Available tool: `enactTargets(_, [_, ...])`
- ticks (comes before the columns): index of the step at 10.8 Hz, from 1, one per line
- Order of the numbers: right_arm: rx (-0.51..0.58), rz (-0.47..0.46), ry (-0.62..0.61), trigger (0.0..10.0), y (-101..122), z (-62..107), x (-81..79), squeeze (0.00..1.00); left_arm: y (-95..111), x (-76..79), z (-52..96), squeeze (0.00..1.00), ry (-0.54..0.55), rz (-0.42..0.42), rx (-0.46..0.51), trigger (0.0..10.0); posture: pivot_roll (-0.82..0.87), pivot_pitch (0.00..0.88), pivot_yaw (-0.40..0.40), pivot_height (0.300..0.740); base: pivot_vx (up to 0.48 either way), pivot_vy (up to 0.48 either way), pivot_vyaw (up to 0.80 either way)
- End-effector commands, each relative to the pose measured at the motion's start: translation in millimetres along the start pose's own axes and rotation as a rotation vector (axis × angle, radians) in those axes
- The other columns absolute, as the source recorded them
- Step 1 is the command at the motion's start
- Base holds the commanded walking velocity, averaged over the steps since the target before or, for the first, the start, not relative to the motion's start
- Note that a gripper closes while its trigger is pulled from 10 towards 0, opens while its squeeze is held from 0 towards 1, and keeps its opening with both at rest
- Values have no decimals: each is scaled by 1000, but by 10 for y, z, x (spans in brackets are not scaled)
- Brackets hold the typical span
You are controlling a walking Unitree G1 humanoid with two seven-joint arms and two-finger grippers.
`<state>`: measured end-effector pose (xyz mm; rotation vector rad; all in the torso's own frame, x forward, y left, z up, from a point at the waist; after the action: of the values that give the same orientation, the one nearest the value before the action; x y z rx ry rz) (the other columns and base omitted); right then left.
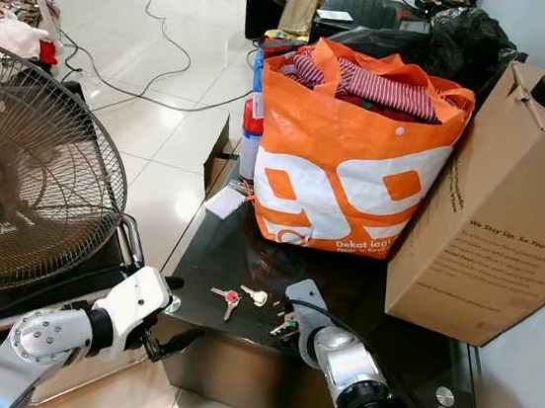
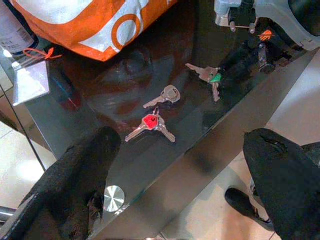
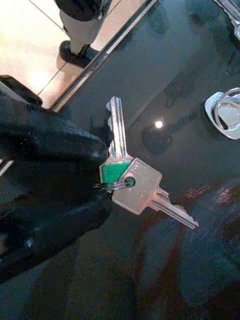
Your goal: Hang keys on a hook
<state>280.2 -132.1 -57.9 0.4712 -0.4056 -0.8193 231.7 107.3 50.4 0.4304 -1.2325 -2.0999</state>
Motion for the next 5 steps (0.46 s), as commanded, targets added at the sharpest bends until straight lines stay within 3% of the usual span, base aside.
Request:
enactTargets(1, [-3, -11, -8, 0, -7, 3, 40, 0, -25, -7, -14, 0, -7, -4, -12, 10000, -151, 0, -7, 740, 0, 0, 0])
enactTargets(3, [7, -6, -12, 275, 7, 3, 51, 0, -59, -31, -21, 0, -4, -4, -17, 10000, -151, 0, -7, 740, 0, 0, 0])
enactTargets(4, [-1, 10, -21, 10000, 3, 7, 70, 0, -62, -31, -30, 0, -3, -5, -17, 10000, -150, 0, -9, 740, 0, 0, 0])
enactTargets(5, [4, -9, 15, 10000, 5, 9, 41, 380, -63, -26, -37, 0, -4, -6, -16, 10000, -151, 0, -9, 740, 0, 0, 0])
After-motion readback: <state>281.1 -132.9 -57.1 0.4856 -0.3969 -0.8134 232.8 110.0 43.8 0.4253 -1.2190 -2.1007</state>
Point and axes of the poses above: a point about 5 cm out from each wrist's last joint towards the gripper, its own z axis pointing back from the gripper into the wrist, its own y axis along the axis of the wrist's last joint, x = y × z, the point moved 4 cm from there along -z, pointing out of the wrist towards the gripper, and after that the axes turned 13 degrees about z, right-handed, at the moved point
